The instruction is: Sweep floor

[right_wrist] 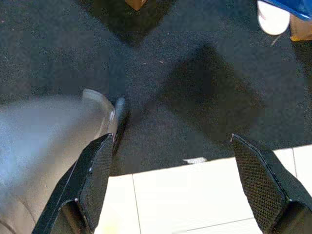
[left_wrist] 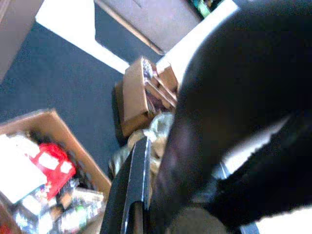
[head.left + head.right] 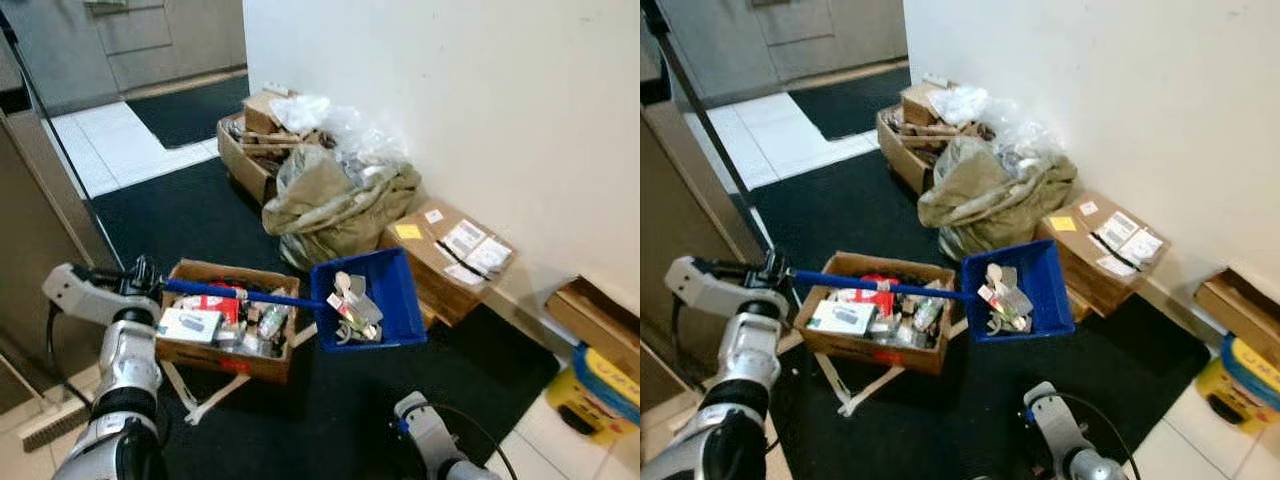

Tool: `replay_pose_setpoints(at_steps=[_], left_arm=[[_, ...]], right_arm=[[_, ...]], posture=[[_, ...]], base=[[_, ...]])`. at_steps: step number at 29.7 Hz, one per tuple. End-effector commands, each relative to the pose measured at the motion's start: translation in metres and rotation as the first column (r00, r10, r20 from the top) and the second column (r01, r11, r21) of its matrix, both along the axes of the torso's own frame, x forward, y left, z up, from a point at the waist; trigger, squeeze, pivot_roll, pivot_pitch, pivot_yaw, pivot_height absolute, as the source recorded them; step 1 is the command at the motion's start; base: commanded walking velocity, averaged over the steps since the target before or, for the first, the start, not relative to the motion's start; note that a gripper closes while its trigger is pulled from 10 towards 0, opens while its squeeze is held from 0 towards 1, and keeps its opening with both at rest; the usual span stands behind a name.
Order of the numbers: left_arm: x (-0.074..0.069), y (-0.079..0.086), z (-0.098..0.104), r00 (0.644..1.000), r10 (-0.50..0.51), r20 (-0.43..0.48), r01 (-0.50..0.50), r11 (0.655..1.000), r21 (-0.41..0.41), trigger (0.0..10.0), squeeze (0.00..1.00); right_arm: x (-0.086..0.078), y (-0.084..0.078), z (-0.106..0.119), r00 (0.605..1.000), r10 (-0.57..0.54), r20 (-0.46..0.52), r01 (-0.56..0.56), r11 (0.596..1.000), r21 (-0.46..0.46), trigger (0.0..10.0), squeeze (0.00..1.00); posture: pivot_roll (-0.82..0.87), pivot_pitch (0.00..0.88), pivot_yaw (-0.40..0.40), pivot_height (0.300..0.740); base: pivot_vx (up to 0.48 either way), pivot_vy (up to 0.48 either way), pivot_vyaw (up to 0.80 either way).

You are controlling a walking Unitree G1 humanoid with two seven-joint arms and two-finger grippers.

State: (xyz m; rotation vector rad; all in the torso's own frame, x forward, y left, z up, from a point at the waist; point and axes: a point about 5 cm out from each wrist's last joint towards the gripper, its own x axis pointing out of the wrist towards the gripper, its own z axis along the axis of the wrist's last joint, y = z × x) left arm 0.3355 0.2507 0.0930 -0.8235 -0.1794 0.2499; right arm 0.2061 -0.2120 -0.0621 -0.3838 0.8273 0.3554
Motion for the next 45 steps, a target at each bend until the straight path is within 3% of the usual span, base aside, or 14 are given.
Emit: replay_pose_setpoints(at_steps=[1, 12, 16, 24, 26, 32, 33, 45], left_arm=[[0.003, 0.007, 0.015, 0.997, 0.030, 0.070, -0.030, 1.000, -0.009, 10.0, 0.00], [0.000, 0.020, 0.024, 0.994, 0.070, 0.087, -0.071, 0.997, 0.006, 10.0, 0.00], [-0.018, 0.038, 0.014, 0.990, 0.129, 0.051, -0.130, 0.991, 0.023, 10.0, 0.00], [-0.038, 0.043, -0.001, 0.987, 0.160, 0.003, -0.160, 0.987, 0.033, 10.0, 0.00], [-0.050, 0.045, -0.010, 0.984, 0.174, -0.027, -0.173, 0.985, 0.030, 10.0, 0.00], [-0.056, 0.046, -0.014, 0.983, 0.176, -0.045, -0.175, 0.984, 0.027, 10.0, 0.00], [-0.064, 0.049, -0.022, 0.981, 0.180, -0.077, -0.179, 0.984, 0.026, 10.0, 0.00], [-0.065, 0.046, -0.020, 0.981, 0.173, -0.085, -0.172, 0.985, 0.021, 10.0, 0.00]], right_arm=[[0.000, 0.001, -0.001, 1.000, 0.001, -0.006, -0.001, 1.000, 0.001, 10.0, 0.00], [-0.001, 0.002, -0.001, 1.000, 0.008, -0.011, -0.008, 1.000, -0.001, 10.0, 0.00], [-0.004, 0.001, -0.003, 1.000, -0.002, -0.026, 0.002, 1.000, -0.014, 10.0, 0.00], [-0.004, -0.001, -0.003, 0.999, -0.004, -0.032, 0.003, 1.000, -0.021, 10.0, 0.00], [-0.005, -0.002, -0.004, 0.999, -0.003, -0.036, 0.002, 1.000, -0.025, 10.0, 0.00], [-0.005, -0.002, -0.004, 0.999, -0.003, -0.039, 0.002, 1.000, -0.028, 10.0, 0.00], [-0.005, -0.003, -0.004, 0.999, -0.001, -0.041, 0.000, 1.000, -0.031, 10.0, 0.00], [-0.004, -0.004, -0.003, 0.999, 0.007, -0.041, -0.008, 0.999, -0.037, 10.0, 0.00]], posture=[[-0.14, 0.074, -0.007, 0.740], [-0.13, 0.074, -0.003, 0.740], [-0.12, 0.077, -0.001, 0.740], [-0.11, 0.079, -0.002, 0.740], [-0.11, 0.079, -0.003, 0.740], [-0.11, 0.079, -0.002, 0.740], [-0.10, 0.077, -0.003, 0.740], [-0.10, 0.060, -0.002, 0.740]], base=[[0.394, 0.000, 0.00], [0.394, 0.000, 0.00], [0.368, 0.000, 0.00], [0.222, 0.000, 0.00], [0.000, 0.000, 0.00], [0.000, 0.000, 0.00], [0.000, 0.000, 0.00], [0.000, 0.309, 0.00]])
